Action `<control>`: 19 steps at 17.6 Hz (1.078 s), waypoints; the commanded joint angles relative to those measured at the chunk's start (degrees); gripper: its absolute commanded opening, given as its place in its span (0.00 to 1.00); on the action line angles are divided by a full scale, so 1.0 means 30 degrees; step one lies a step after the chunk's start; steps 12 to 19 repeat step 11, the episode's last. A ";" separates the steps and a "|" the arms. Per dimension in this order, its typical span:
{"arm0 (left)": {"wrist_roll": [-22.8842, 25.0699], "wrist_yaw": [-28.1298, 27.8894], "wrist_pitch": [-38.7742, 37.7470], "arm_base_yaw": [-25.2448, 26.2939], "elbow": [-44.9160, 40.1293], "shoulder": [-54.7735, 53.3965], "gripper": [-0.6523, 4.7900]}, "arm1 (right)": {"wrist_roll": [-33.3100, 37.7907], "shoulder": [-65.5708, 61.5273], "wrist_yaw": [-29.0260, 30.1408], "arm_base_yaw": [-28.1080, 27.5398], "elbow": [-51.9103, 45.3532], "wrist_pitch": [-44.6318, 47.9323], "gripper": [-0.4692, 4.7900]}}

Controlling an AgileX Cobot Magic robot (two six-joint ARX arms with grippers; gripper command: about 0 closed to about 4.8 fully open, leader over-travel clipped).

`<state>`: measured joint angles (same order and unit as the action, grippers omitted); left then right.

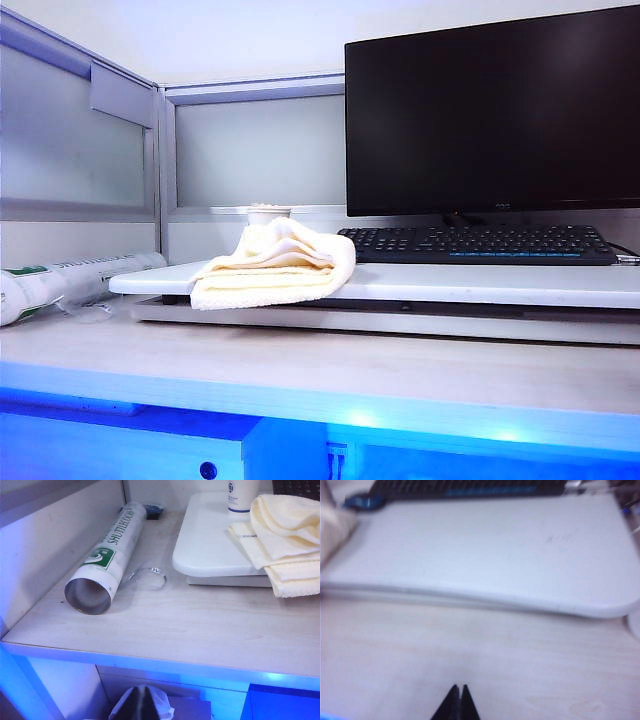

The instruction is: Wipe the tabletop with a clean cloth to remove dust and stains.

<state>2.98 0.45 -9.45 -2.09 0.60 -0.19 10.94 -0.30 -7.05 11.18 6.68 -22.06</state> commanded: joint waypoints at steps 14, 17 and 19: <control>-0.0131 0.0721 -0.0342 0.0015 -0.0044 -0.0007 0.11 | -0.2011 0.0073 0.3045 -0.3410 -0.1464 0.2127 0.09; -0.0131 0.0721 -0.0342 0.0015 -0.0044 -0.0007 0.11 | -0.2011 0.0073 0.3045 -0.3410 -0.1464 0.2127 0.09; -0.0131 0.0721 -0.0342 0.0015 -0.0044 -0.0007 0.11 | -0.2011 0.0073 0.3045 -0.3410 -0.1464 0.2127 0.09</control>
